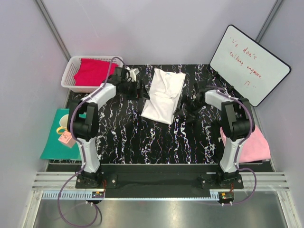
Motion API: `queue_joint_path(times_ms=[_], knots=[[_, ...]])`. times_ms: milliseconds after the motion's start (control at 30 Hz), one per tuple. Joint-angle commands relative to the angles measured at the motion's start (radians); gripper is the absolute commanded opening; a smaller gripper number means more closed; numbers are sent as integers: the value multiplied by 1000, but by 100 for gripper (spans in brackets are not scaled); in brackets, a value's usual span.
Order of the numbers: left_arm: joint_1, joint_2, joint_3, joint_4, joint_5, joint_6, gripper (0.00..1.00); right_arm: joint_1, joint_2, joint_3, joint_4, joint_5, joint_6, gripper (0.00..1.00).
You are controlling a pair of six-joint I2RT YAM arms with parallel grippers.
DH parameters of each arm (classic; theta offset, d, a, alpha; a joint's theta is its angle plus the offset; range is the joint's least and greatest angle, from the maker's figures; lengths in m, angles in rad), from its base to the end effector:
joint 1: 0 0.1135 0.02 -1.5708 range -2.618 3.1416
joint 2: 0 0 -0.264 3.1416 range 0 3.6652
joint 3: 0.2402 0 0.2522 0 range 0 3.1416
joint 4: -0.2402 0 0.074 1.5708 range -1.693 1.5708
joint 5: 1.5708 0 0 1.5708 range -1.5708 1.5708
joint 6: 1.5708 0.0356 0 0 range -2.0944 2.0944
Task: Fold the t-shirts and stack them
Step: Fold the folded rectangular tshirt in 1/3 of the way, then grab one side of the 2/3 rectangular tshirt with both arms
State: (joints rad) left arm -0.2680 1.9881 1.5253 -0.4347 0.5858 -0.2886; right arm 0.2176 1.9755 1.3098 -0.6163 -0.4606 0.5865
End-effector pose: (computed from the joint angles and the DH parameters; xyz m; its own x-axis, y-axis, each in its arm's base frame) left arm 0.4168 -0.1349 0.2181 -0.8801 -0.0042 -0.4748 0.3157 0.7417 -0.5918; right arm 0.3714 0.0983 0.1506 -0.9550 0.2966 -0.0014 0.2540 0.8203 0.5125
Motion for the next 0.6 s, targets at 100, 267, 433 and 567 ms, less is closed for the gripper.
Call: queue_joint_path(times_ms=[100,267,433,567], knots=[[16,-20,-96,-29,63,48,71,74,-26,-90,202,-96,120,81],[16,47,-102,-41,81,46,61,108,40,-55,222,-113,174,67],[15,101,-96,-44,105,26,63,121,83,-20,222,-128,205,47],[4,124,-88,-45,124,28,44,121,72,-7,196,-98,239,12]])
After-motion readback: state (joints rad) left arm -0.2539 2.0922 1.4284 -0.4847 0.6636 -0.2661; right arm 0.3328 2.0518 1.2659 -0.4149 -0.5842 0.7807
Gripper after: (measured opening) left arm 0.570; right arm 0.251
